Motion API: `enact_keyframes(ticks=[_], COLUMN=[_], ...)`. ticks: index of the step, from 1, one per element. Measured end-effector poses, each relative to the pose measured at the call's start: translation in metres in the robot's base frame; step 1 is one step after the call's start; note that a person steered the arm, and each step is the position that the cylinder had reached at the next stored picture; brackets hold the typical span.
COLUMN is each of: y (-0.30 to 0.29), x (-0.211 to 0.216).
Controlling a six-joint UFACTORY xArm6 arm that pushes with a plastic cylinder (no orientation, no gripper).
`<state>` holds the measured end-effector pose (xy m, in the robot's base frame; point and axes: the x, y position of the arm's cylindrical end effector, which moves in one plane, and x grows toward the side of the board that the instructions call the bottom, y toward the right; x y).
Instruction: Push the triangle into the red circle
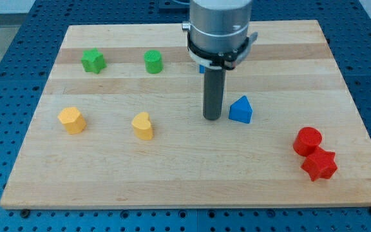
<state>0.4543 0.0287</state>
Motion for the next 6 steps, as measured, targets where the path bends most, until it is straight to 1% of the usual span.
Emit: enact_keyframes(ticks=[1,2,3,4,5,6], y=[0.038,0.102,0.118,0.111,0.091,0.078], x=[-0.008,0.015,0.023,0.003,-0.003,0.023])
